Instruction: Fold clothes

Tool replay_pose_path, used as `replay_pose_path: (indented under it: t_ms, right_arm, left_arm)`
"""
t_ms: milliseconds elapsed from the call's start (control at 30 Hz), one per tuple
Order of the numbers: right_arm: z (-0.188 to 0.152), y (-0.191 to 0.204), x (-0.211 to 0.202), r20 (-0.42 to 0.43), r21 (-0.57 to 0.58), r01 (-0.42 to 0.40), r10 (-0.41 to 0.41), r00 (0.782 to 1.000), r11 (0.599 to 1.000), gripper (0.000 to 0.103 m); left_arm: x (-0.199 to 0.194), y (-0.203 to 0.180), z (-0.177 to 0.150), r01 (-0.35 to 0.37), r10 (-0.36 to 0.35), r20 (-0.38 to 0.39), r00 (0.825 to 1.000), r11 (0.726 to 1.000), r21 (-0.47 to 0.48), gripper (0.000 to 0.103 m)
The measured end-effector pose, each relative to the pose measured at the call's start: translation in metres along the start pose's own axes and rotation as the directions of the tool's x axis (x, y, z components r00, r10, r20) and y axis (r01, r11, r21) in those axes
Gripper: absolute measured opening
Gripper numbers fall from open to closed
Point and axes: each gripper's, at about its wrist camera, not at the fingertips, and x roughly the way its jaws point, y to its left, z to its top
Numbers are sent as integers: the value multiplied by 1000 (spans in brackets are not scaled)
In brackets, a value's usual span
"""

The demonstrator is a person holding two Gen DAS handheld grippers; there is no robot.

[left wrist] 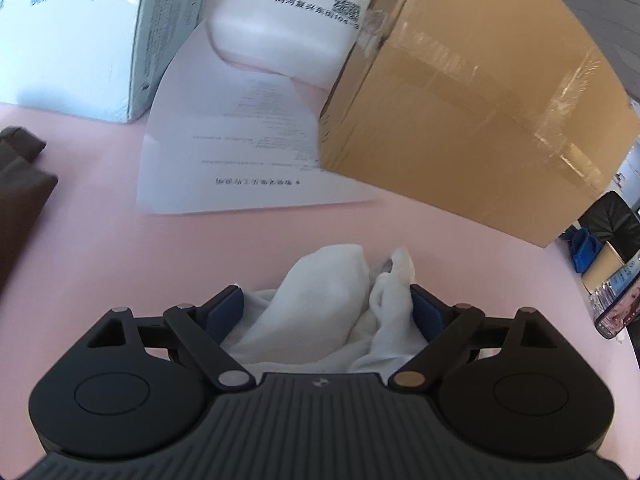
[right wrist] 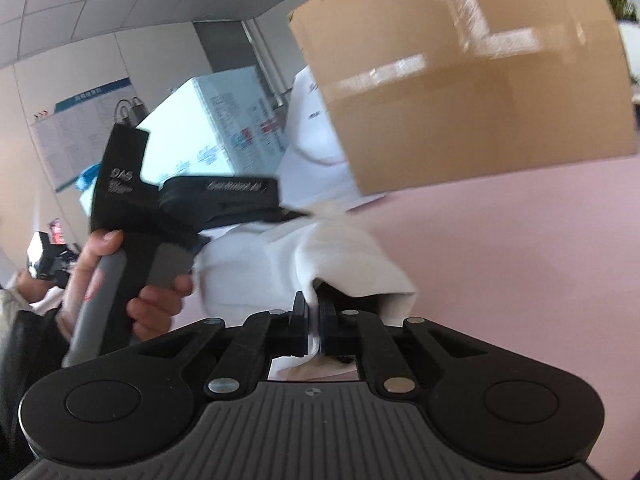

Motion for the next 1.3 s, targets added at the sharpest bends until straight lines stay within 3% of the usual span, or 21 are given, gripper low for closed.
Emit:
replay_pose_path:
  t_ms: [133,300,400,533,667,833,900,933,967,1000,1133,1233,1300]
  right_arm:
    - [3,-12,-4,24,-4,39,-38,999,999,4]
    - [2,-20,-8,7,50,-63,62,998,997,4]
    - [-2,-17,-10,-14,68,-139,140,990,988,4]
    - [-7,-15,-4,-39,96,-215,219,975,972,4]
    - [-7,-14,8,-63,121,-243,251,966,963,4]
    - [-8,-19,14,-112,175,-247,269,957,953,7]
    - [-9,-19,13,-123,181,-248,272,954,952,8]
    - [-9,-19,13,-122,183,-248,272,954,951,9]
    - [-8,-20,13,-120,184,-247,272,955,951,11]
    - [-9,-20,11,-118,189,-247,271,955,950,13]
    - [-12,-23,0,-97,232,-254,282,955,939,39]
    - [-15,-19,-10,-86,217,-280,304,949,935,39]
    - [-15,-14,-11,-77,188,-281,300,951,941,31]
  left_arm:
    - [-4,-7,-5,-47,47,3,999,999,-20,87]
    - [-14,-16,-8,-85,83,55,995,995,42,87]
    - [-18,-14,-6,-71,66,71,995,995,76,86]
    - [-29,-1,3,53,-57,43,997,995,79,86]
    - [-46,8,5,173,-177,20,984,976,132,86]
    - [-50,11,6,282,-281,-27,959,949,143,86]
    - [-48,11,6,302,-298,-46,953,944,133,86]
    - [-46,12,7,279,-275,-50,960,953,121,84]
    - [-45,13,7,260,-256,-53,965,959,109,81]
    - [-44,13,7,244,-239,-58,969,965,97,70]
    - [-46,18,7,227,-224,-57,973,971,71,31]
    - [-51,15,4,213,-212,-22,977,973,91,15]
    - [-50,11,2,208,-208,-9,978,972,109,8]
